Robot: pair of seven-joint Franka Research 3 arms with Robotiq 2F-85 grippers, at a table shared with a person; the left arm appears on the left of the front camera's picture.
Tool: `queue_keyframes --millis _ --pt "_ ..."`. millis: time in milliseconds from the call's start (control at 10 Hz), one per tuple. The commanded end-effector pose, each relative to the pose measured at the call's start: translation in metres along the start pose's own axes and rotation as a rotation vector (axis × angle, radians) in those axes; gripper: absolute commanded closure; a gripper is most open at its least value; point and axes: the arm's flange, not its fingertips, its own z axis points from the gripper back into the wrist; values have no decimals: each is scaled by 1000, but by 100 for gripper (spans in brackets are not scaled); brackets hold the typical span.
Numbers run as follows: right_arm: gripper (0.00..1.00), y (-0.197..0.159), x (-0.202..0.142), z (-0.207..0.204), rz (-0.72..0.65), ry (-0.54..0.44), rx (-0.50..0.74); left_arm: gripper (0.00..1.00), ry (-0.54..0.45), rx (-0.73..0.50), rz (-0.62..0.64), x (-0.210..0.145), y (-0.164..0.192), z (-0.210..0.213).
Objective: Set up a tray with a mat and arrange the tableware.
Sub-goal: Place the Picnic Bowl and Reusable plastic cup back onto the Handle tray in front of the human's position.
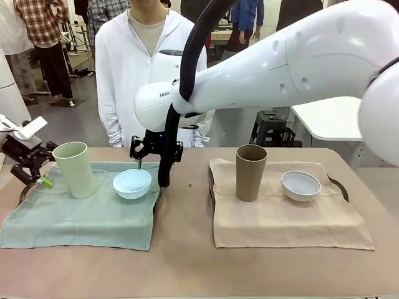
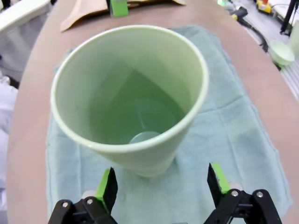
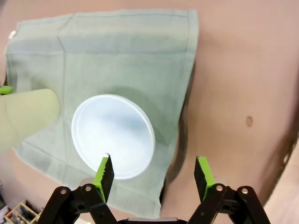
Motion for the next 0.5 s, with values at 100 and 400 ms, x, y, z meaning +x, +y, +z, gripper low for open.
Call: queue_keyframes --millis 100,400 --pt "11 -13 -41 30 -13 -44 -135 0 111 -32 106 40 -22 47" --pt "11 -16 -67 75 -22 -63 -239 0 396 170 521 100 -39 60"
